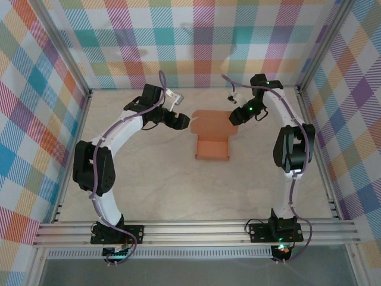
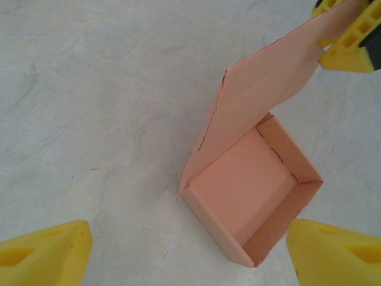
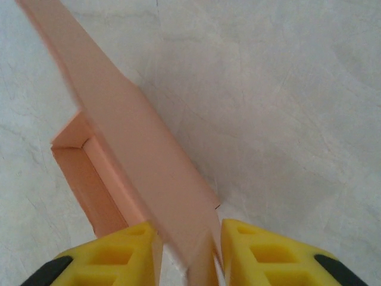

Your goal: Fold the paper box

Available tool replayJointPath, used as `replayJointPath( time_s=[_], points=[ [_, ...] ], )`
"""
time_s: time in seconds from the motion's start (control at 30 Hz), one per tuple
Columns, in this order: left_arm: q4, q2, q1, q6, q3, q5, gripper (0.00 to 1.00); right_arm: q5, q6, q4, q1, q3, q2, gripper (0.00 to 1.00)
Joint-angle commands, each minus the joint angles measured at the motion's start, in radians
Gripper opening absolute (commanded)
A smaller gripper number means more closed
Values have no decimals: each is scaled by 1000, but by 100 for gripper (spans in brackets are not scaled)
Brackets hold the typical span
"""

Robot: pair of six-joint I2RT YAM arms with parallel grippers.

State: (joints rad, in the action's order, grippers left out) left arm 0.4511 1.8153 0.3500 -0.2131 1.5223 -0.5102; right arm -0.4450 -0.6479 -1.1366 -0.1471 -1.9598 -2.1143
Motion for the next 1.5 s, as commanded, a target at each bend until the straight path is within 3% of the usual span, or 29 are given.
replayJointPath(
  time_s=[0.0, 0.1, 0.23, 0.5, 1.47],
  points=[
    [23, 6, -6, -23, 26, -42, 83, 16, -47, -50, -12, -33, -13, 25],
    [22, 9, -6, -23, 27, -47, 82, 23, -50, -55, -14, -35, -14, 20],
    [22, 10, -6, -25, 28, -51, 81, 29, -59, -58, -14, -33, -7, 27],
    [23, 12, -6, -25, 32, -57, 81, 72, -78, -43, -9, 11, 31, 28],
    [36, 38, -6, -41, 45, -77, 77, 40, -99, -74, 17, 32, 44, 25]
  ],
)
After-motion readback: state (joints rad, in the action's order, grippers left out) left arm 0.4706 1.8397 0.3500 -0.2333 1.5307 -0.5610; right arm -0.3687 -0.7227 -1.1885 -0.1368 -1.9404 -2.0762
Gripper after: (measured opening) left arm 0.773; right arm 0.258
